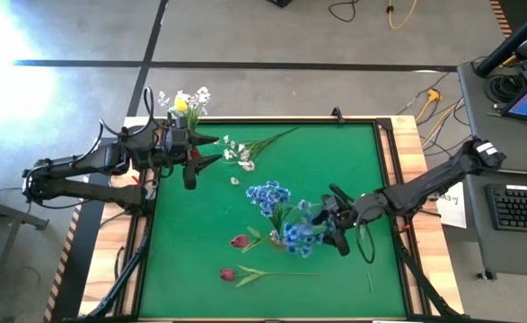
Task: Sort flowers into vase by color
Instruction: Put the blue flowers into the yellow vase
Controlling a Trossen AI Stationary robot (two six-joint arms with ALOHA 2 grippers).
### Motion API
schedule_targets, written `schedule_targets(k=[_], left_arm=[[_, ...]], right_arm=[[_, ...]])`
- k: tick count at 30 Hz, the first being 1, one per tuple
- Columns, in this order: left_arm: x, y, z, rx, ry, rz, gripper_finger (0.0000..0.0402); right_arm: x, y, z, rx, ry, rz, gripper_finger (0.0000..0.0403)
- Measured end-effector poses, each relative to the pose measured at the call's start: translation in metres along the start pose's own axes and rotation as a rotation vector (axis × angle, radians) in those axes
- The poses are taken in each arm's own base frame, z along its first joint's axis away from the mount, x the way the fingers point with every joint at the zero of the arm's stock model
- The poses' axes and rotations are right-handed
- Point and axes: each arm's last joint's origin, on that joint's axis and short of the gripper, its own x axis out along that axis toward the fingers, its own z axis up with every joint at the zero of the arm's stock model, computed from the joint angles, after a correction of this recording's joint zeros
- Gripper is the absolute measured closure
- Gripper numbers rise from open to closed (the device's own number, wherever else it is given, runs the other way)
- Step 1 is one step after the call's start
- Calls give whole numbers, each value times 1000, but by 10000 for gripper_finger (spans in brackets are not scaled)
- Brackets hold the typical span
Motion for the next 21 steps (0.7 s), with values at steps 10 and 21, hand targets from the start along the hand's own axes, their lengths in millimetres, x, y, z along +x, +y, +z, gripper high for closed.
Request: schedule_targets(k=[10, 21], left_arm=[[0, 0, 0, 0, -1, 0, 180], [0, 0, 0, 0, -4, 0, 180]], right_arm=[[-19, 4, 5, 95, 51, 58, 147], [-45, -4, -6, 417, 245, -50, 154]])
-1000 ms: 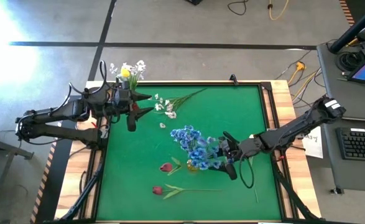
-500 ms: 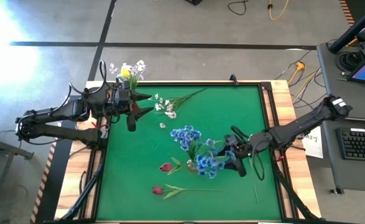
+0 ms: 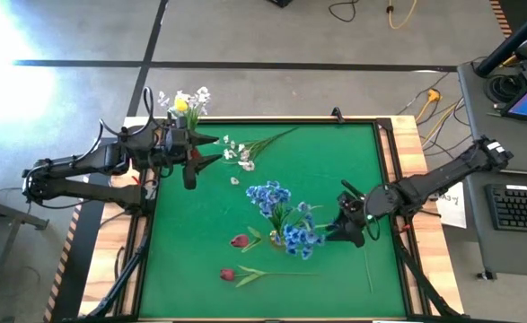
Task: Sort flowers into vase by color
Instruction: Put the blue flowers into the yellow vase, then put the yellow flower into the red vase
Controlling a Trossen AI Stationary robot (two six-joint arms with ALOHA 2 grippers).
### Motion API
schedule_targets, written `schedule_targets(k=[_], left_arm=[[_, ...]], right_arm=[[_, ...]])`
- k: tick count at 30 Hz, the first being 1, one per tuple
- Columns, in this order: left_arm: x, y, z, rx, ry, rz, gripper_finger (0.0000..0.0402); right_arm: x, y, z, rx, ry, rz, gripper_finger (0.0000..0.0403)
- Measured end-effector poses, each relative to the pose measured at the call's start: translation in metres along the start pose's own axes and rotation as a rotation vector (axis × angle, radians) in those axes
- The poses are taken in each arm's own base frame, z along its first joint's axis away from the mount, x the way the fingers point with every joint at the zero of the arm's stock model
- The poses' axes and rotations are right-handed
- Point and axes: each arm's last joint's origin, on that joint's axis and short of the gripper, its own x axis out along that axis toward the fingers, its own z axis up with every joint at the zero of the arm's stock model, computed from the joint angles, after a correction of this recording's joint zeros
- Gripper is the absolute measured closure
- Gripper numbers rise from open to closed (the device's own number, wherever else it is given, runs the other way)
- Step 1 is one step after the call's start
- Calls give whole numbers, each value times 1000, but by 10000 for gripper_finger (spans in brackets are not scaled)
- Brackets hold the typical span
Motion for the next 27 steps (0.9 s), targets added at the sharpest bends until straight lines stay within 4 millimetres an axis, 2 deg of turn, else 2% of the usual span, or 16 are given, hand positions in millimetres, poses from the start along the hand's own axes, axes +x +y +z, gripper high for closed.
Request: schedule_targets(k=[5, 13, 21, 27], left_arm=[[0, 0, 0, 0, -3, 0, 180], [0, 0, 1, 4, -6, 0, 180], [0, 0, 2, 2, -19, 0, 180], [0, 0, 3, 2, -29, 0, 180]], right_arm=[[-7, -7, -4, 202, 35, -71, 155], [-9, -32, -20, 521, 118, -386, 168], [-13, -43, -28, 646, 154, -549, 171], [-21, -56, -37, 732, 179, -761, 171]])
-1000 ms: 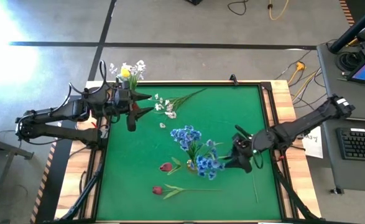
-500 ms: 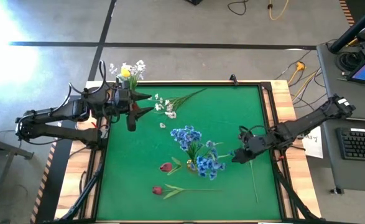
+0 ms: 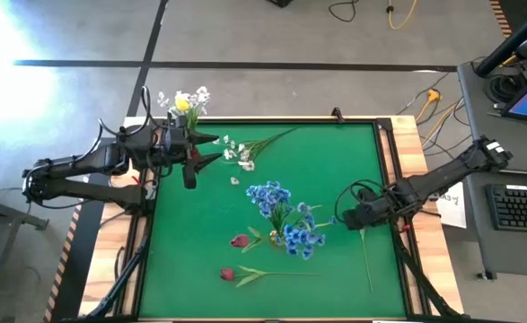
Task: Sort flowers into vase by color
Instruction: Put the yellow flower into the red vase
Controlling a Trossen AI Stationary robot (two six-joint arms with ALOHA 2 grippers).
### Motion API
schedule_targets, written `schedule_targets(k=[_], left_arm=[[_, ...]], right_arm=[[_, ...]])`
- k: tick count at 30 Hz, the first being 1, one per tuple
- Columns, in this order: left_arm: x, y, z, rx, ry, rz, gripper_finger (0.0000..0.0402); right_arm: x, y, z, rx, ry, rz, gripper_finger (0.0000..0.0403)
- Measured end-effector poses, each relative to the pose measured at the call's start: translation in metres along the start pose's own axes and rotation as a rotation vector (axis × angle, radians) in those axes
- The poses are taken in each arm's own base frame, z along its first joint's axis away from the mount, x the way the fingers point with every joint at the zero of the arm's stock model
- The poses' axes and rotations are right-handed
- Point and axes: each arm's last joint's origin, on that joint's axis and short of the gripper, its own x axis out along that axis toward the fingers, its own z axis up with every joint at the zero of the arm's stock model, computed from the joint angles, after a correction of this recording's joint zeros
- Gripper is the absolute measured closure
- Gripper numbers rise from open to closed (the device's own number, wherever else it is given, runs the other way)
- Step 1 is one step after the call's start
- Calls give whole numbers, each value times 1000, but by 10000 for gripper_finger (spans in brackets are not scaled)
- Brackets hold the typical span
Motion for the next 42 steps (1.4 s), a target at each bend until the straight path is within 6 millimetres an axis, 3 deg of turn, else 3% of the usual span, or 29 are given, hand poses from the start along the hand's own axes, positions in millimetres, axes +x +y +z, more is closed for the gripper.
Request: schedule_targets(k=[14, 24, 32, 42], left_arm=[[0, 0, 0, 17, -3, 0, 180], [0, 0, 0, 17, -4, 0, 180], [0, 0, 0, 17, -4, 0, 180], [0, 0, 0, 17, -4, 0, 180]], right_arm=[[30, -1, 2, -7, -32, -294, 175], [51, 7, 2, -93, -35, -328, 232], [47, 6, 3, -134, -58, -313, 267], [28, -3, 3, -130, -60, -296, 211]])
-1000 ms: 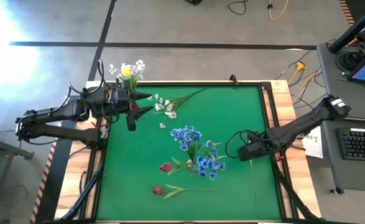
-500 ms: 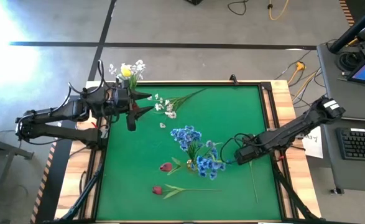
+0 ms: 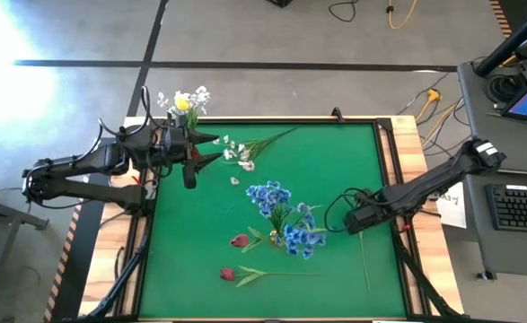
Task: Sort flowers into vase by color
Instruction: Put the yellow flower into the red vase
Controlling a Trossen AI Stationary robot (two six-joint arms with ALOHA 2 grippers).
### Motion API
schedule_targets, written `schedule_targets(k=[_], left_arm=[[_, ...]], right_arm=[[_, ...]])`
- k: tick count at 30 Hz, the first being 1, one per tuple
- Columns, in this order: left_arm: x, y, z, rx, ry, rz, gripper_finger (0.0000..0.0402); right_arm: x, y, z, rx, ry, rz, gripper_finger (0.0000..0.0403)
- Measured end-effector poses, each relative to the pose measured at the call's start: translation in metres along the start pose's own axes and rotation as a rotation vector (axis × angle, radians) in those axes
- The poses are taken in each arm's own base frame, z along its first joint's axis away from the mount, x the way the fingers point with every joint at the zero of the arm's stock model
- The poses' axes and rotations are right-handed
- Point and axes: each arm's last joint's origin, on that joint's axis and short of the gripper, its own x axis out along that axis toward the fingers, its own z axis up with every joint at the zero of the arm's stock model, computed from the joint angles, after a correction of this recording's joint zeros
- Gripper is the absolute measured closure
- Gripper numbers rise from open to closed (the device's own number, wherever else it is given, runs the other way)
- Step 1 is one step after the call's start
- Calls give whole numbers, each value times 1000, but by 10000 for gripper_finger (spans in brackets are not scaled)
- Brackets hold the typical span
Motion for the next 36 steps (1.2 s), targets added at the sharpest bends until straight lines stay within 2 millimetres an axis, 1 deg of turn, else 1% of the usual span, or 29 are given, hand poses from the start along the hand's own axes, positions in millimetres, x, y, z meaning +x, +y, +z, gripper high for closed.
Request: schedule_targets(k=[5, 11, 15, 21, 25, 28, 30, 36], left_arm=[[0, 0, 0, 0, 0, 0, 180], [0, 0, 0, 0, 2, 0, 180], [0, 0, 0, 4, 2, 0, 180], [0, 0, 0, 8, 2, 0, 180], [0, 0, 0, 9, 2, 0, 180], [0, 0, 0, 12, 2, 0, 180], [0, 0, 0, 12, 2, 0, 180], [0, 0, 0, 12, 2, 0, 180]], right_arm=[[-7, -7, 0, 1, 0, 17, 187], [-7, -8, 1, 31, -33, 36, 179], [0, -6, 2, 78, -55, 30, 182], [16, 0, 2, 175, -51, 8, 183], [22, 3, 2, 166, -54, -22, 189], [23, 5, 2, 161, -55, -18, 210], [23, 6, 2, 161, -54, -10, 234], [20, 4, 2, 149, -52, 5, 342]])
